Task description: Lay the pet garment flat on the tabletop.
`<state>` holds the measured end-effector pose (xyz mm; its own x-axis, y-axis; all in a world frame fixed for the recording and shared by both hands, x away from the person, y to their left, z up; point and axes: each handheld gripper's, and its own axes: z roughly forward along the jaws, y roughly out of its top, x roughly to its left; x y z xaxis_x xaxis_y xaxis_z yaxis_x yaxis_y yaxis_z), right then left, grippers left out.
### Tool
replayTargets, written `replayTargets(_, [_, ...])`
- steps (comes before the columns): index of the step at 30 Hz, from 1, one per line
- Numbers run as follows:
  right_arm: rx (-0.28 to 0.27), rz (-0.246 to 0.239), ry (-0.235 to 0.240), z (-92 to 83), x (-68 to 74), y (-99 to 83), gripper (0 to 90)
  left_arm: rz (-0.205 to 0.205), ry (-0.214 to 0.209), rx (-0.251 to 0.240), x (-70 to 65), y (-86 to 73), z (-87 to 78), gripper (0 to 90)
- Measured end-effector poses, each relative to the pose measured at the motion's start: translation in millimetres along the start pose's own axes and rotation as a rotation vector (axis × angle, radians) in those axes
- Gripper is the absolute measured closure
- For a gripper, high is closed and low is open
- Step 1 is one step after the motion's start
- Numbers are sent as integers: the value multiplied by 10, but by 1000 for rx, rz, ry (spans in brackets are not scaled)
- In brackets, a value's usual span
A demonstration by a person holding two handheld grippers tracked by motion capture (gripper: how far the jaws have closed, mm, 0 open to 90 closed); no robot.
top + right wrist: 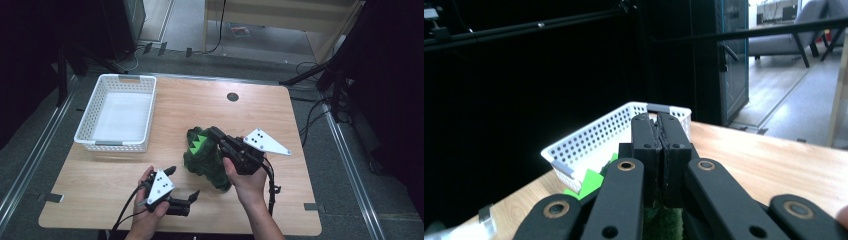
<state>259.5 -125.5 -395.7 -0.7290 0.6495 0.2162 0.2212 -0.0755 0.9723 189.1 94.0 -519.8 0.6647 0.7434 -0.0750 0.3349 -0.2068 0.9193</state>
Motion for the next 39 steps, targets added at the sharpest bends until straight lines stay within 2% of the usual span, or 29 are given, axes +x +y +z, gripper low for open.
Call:
replayTargets(1, [-8, -2, -3, 26, 44, 31, 894, 10, -18, 21, -69, -18, 55, 0])
replayTargets(4, [6, -6, 11, 54, 85, 30, 892, 14, -42, 26, -143, -38, 109, 0])
replayTargets(5, [18, -8, 16, 65, 103, 24, 891, 15, -69, 19, -184, -50, 131, 0])
replayTargets(6, [49, -15, 43, 106, 143, -5, 886, 5, -110, 13, -233, -63, 155, 0])
replayTargets(7, [53, -22, 58, 120, 152, -14, 885, 0, -100, 9, -260, -67, 170, 11])
replayTargets(10, [77, -28, 83, 174, 197, -39, 883, -36, -27, 15, -294, -62, 215, 157])
replayTargets(12, [82, -19, 106, 201, 210, -54, 883, -48, -4, 26, -296, -63, 242, 155])
replayTargets(15, [90, -12, 122, 228, 221, -70, 882, -42, -1, 48, -343, -80, 289, 138])
replayTargets(17, [93, -8, 122, 236, 217, -73, 882, -23, 6, 68, -414, -91, 342, 137])
replayTargets(18, [90, -2, 123, 238, 210, -70, 882, -5, 23, 85, -448, -91, 377, 141])
replayTargets(19, [89, 6, 124, 235, 204, -65, 882, -6, 49, 108, -476, -86, 420, 149])
replayTargets(21, [84, 18, 127, 228, 189, -55, 882, 0, 119, 147, -485, -64, 493, 174])
replayTargets(24, [78, 22, 123, 202, 169, -41, 882, 9, 186, 161, -429, -39, 540, 385])
replayTargets(26, [71, 25, 119, 185, 147, -32, 882, -28, 159, 147, -342, -28, 529, 571])
replayTargets(27, [71, 27, 118, 180, 141, -30, 882, -33, 154, 138, -305, -18, 514, 625])
replayTargets(29, [69, 25, 104, 162, 119, -27, 882, -55, 104, 106, -212, 13, 456, 769])
replayTargets(31, [64, 20, 85, 139, 97, -18, 882, -63, 78, 65, -132, 51, 374, 826])
replayTargets(33, [44, 15, 56, 89, 61, 7, 883, -71, 23, 31, -54, 84, 280, 857])
replayTargets(34, [31, 16, 44, 55, 38, 27, 883, -71, 23, 31, -54, 84, 280, 865])
replayTargets(35, [31, 16, 44, 55, 38, 27, 883, -59, 4, 13, -16, 100, 219, 865])
replayTargets(36, [-6, 18, 0, -54, -26, 89, 883, -53, -20, -1, 24, 115, 157, 874])
replayTargets(37, [-20, 17, -13, -89, -51, 109, 884, -60, -69, -19, 70, 133, 85, 876])
replayTargets(38, [-20, 17, -13, -89, -51, 109, 884, -60, -69, -19, 70, 133, 85, 877])
replayTargets(39, [-55, 27, -55, -198, -108, 166, 884, -54, -124, -47, 107, 162, -25, 878])
